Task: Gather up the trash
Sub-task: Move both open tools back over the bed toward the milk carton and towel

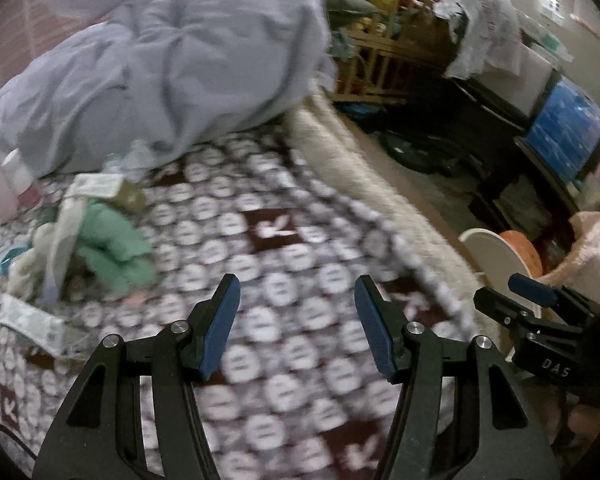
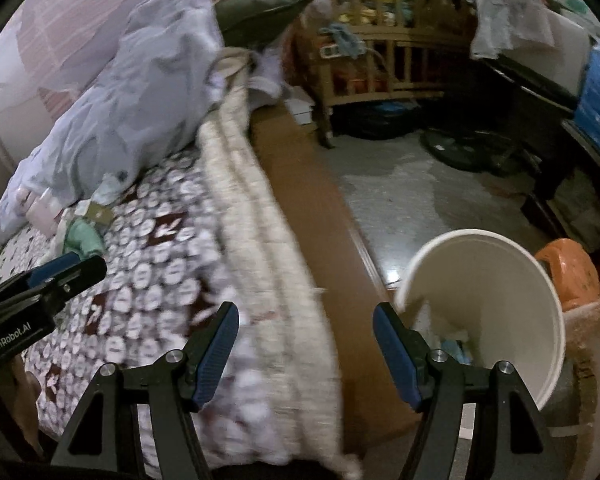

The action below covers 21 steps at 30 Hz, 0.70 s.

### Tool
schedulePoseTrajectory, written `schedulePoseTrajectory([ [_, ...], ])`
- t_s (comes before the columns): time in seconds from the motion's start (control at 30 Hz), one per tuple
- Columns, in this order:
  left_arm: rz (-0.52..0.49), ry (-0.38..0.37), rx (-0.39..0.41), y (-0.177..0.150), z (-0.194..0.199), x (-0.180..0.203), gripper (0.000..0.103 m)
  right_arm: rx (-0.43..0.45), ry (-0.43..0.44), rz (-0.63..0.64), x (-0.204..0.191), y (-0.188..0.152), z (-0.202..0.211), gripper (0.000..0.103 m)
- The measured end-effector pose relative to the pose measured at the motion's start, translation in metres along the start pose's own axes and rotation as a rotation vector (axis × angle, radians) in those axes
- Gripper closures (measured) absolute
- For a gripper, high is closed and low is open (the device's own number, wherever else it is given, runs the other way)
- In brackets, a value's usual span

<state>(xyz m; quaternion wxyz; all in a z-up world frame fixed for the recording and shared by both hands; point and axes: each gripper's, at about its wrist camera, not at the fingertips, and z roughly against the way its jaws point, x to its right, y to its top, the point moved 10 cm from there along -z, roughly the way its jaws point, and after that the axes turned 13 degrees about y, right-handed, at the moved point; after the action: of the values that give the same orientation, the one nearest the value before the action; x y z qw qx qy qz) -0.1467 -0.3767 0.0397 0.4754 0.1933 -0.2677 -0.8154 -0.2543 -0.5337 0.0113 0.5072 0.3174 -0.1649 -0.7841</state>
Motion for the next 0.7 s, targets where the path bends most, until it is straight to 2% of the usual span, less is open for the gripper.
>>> schedulePoseTrajectory([
  [0.37, 0.108, 0.116, -0.033, -0.017, -0.004, -0.099, 0.045, -0.058, 0.109, 0.123, -0.097, 0.000, -0.039, 0.036],
  [0.5, 0.150, 0.138, -0.063, -0.015, -0.021, -0.129, 0.045, -0.075, 0.144, 0.162, -0.129, -0.003, -0.049, 0.036],
  [0.7, 0.176, 0.156, -0.136, -0.024, -0.048, -0.163, 0.045, -0.105, 0.162, 0.206, -0.155, -0.007, -0.062, 0.036],
])
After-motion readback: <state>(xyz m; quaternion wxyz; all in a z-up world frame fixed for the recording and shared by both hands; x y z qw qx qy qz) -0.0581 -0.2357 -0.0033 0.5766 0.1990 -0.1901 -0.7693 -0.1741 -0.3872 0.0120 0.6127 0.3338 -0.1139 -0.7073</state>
